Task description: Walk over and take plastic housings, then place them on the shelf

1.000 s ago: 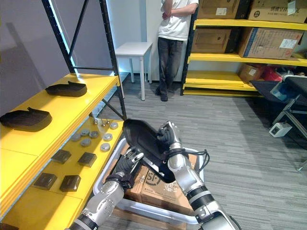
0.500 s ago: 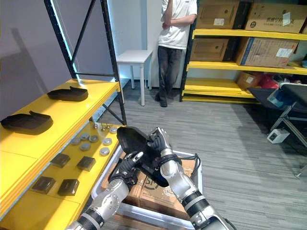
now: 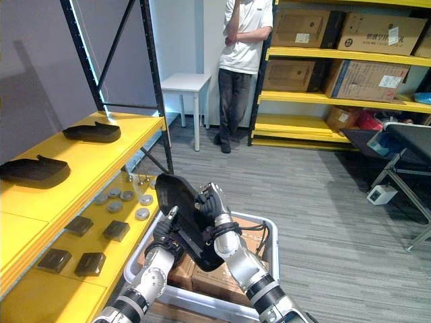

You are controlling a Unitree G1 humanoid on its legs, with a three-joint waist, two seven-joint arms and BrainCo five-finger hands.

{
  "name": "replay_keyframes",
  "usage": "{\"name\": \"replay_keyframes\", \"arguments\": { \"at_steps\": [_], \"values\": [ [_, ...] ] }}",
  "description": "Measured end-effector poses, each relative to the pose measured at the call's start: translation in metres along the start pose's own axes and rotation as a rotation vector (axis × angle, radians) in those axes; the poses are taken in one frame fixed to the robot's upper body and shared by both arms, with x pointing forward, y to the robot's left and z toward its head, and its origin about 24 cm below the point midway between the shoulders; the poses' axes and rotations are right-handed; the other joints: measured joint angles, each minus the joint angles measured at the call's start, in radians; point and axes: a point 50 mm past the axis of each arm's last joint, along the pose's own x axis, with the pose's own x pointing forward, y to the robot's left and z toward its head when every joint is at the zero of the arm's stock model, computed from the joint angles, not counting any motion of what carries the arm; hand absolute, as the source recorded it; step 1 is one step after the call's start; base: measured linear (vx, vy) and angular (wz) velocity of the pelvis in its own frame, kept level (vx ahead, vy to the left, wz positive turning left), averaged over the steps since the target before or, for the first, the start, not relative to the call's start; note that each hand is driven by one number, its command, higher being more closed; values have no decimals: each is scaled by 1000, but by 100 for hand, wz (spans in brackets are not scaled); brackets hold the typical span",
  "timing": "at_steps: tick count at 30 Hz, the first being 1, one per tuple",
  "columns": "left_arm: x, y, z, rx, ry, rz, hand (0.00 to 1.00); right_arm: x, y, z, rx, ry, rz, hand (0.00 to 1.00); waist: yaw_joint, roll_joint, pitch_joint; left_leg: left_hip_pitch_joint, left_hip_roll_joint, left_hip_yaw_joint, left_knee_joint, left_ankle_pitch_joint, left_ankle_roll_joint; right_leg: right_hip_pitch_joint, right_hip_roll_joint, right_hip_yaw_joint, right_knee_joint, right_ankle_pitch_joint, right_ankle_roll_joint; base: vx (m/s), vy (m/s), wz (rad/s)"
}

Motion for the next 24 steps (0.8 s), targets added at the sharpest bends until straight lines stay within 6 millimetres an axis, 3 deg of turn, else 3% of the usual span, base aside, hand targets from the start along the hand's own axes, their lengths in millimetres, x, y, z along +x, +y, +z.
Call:
{"name": "replay_keyframes", "arguments": {
  "at_steps": [7, 24],
  "values": [
    [0, 4, 2, -168, 30, -137, 100, -5, -3, 6, 25, -39, -29, 100, -2, -1, -1, 6, 1, -1, 0, -1, -2, 9, 2, -1, -6, 0, 0, 1, -1, 1],
    [-18, 20, 2, -135, 5, -255, 100, -27, -4, -2, 154, -50, -40, 100, 6, -20, -12, -4, -9, -35, 0, -7, -2, 21, -3, -36, -7, -4, 5, 1, -1, 6]
  ]
}}
